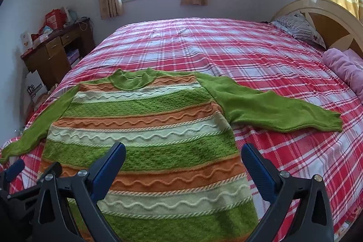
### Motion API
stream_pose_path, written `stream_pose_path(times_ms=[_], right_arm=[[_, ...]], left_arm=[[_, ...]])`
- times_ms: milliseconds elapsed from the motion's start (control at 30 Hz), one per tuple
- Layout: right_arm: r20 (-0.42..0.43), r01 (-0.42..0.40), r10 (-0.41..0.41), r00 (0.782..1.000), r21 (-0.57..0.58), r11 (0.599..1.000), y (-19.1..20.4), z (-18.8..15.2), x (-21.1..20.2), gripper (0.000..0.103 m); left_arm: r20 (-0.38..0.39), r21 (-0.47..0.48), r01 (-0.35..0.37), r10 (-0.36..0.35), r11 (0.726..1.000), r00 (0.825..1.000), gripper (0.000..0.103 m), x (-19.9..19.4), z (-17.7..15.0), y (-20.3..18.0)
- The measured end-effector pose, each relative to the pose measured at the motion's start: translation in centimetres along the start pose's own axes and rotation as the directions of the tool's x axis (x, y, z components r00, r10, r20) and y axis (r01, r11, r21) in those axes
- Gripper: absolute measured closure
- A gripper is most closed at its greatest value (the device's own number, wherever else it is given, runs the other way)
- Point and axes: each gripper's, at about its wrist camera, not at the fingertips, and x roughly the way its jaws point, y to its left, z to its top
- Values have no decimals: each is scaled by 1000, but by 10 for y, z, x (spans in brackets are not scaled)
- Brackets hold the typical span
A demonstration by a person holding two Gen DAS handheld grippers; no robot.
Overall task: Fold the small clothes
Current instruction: 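Move both tools over the striped green sweater toward its sleeves, then grasp the green sleeve cuff with the right gripper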
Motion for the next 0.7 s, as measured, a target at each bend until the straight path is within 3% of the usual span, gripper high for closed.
stream_pose_path(times_ms=[167,300,400,500,567,667,700], right_arm=[[5,-8,7,1000,55,998,-35,4,16,1],[4,32,-33,999,158,987,-95,7,26,17],[16,111,-119,993,264,958,-160,10,25,17],[47,170,-210,977,432,886,-236,5,17,17],[37,230,-300,953,556,799,-294,-2,12,17],[-2,268,-361,933,674,688,-354,-14,14,18],[-8,269,-366,930,693,669,-364,-18,15,18]], left_arm=[[16,16,-56,56,998,998,0,28,8,2],[-28,12,-93,94,996,995,0,56,5,8],[-49,-20,-109,108,994,993,0,69,0,14],[-61,-36,-127,124,991,990,0,79,-5,17],[-63,-56,-121,118,991,991,0,84,-10,18],[-30,-98,-105,103,990,994,0,83,-13,21],[-25,-99,-105,103,990,994,0,82,-15,20]])
